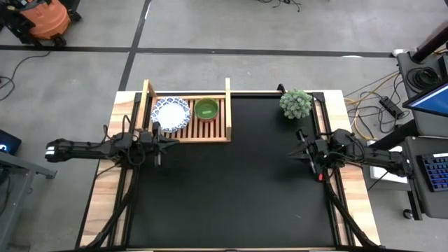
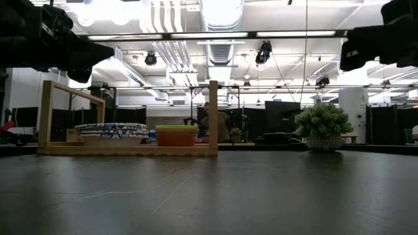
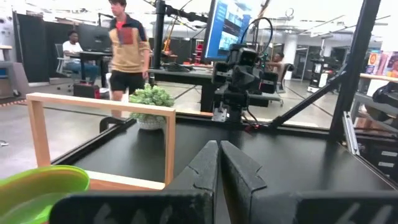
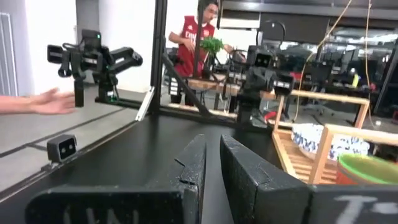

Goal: Place and stack plates onto a shelf
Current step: Return to Home Position

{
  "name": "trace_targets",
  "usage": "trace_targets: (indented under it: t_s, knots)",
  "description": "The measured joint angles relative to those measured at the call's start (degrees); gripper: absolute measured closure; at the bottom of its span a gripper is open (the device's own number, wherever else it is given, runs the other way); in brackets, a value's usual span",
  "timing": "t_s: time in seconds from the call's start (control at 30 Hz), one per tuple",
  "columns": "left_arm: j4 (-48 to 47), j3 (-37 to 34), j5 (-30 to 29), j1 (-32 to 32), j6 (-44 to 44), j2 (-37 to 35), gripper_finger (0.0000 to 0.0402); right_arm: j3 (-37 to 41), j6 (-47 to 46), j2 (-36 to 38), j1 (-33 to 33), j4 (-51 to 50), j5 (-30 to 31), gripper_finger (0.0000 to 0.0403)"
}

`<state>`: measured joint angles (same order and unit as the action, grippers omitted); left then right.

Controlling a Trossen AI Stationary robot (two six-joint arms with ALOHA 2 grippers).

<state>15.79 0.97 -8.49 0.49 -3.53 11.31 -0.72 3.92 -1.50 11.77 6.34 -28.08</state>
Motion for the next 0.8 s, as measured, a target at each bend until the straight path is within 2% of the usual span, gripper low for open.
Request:
trace_targets:
  t_s: [0.8]
  knots:
    - [0.0, 0.1, 0.0, 0.0, 0.0, 0.2, 0.0401, 0.1, 1.6, -0.5, 0.0, -2.6, 2.8, 0.0365]
